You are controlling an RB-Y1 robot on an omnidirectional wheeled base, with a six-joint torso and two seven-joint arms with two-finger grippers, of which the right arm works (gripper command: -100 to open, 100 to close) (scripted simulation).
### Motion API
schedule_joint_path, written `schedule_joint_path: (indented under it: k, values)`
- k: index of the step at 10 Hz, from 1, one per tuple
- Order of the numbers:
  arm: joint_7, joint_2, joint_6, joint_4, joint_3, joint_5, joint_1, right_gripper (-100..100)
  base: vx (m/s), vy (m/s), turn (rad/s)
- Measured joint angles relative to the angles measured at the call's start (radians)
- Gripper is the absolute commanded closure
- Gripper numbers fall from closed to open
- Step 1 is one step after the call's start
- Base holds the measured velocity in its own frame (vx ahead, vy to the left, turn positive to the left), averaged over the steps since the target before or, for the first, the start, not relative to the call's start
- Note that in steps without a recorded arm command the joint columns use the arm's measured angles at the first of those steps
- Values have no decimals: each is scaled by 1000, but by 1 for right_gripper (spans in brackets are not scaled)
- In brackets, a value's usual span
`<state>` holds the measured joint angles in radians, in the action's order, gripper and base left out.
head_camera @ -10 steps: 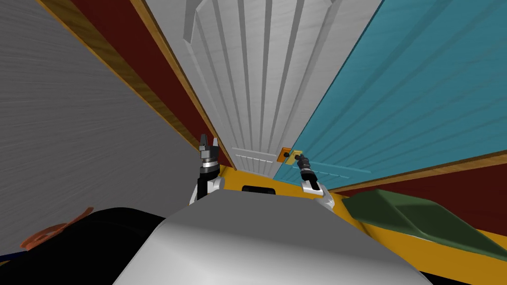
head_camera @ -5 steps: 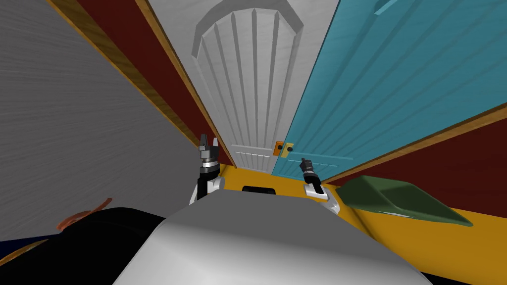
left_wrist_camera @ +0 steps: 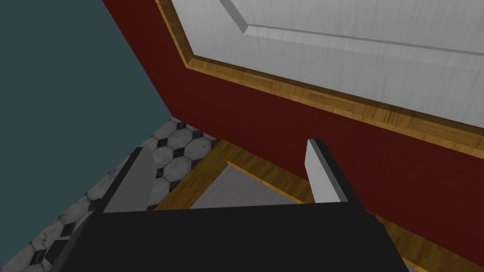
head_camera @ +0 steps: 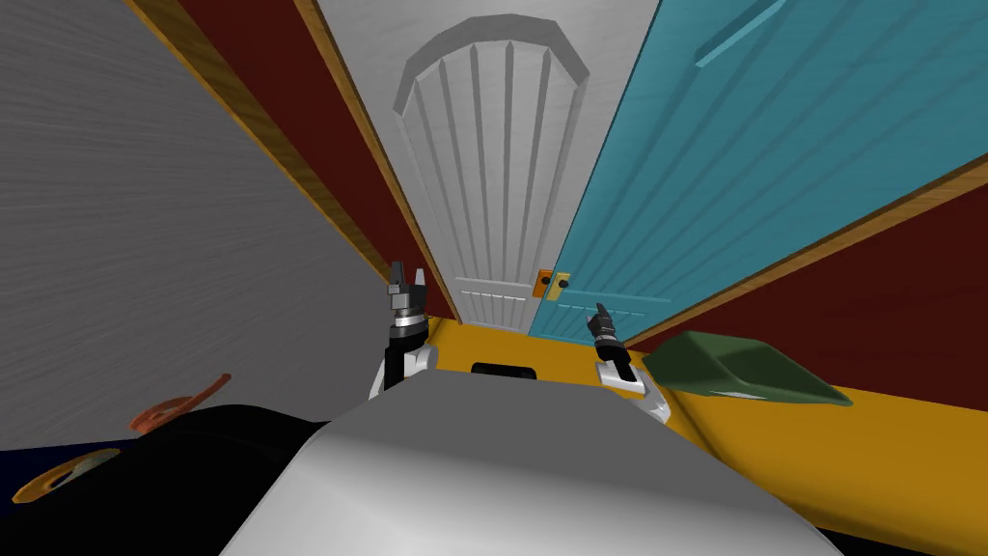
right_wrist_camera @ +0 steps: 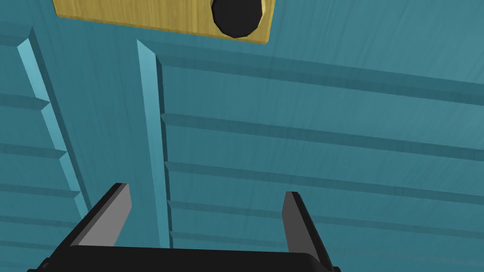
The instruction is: Pull the door open
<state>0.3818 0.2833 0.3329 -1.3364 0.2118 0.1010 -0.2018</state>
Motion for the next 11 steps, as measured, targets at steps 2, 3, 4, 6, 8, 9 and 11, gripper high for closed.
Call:
schedule_joint_path:
  k: [2,3,4,6,8,9,11]
  values:
    - [-10,6,-1,30,37,-3,-8,-100,47,-55,-103]
    - [-14,9,-14,15,51,-6,-21,-100,170,-28,1]
    - [-14,14,-20,21,58,-8,-17,-100,161,-15,57]
    - [-16,10,-19,30,53,-7,2,-100,188,30,94]
    - [-17,1,-13,29,38,-5,19,-100,219,67,144]
    - [-19,-7,-9,26,27,-3,27,-100,188,104,176]
    - [-19,-20,-23,5,-3,2,61,-100,169,102,90]
